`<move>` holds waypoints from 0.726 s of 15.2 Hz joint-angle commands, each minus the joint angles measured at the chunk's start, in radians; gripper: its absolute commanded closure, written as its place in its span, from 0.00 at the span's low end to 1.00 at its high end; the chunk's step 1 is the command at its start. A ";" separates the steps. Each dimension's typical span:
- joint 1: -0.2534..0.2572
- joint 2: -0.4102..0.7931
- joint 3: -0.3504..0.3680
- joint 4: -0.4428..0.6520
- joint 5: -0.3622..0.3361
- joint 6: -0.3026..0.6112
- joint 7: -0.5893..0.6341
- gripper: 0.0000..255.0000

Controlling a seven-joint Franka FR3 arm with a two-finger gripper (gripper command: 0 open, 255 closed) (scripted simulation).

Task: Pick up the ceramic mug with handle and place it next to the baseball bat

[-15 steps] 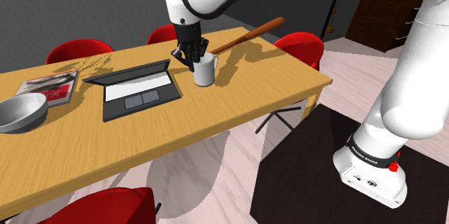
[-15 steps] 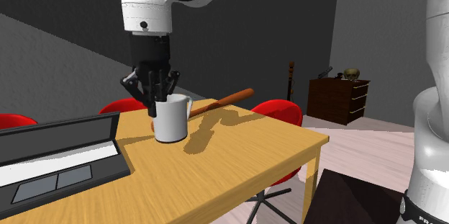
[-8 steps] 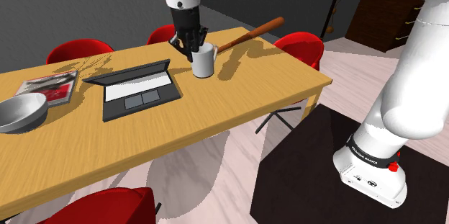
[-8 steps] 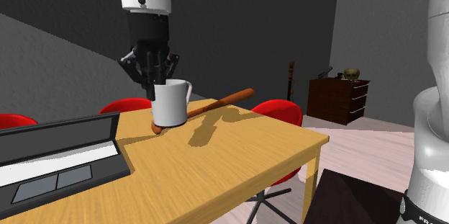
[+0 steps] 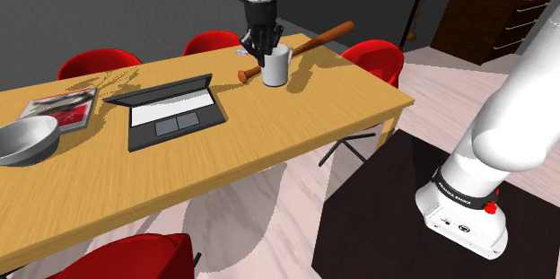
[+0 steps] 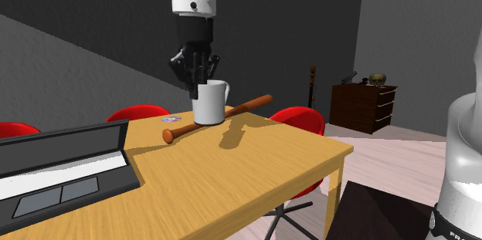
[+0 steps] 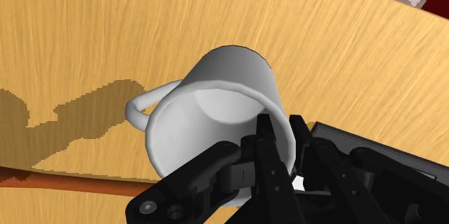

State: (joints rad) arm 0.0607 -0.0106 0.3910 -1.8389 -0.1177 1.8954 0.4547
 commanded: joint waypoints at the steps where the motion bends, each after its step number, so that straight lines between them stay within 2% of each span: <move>1: -0.026 -0.058 -0.027 -0.062 0.026 0.015 -0.060 1.00; 11: -0.117 -0.236 -0.179 -0.258 0.077 0.060 -0.321 1.00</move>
State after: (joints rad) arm -0.0476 -0.2303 0.2280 -2.0834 -0.0437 1.9555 0.1614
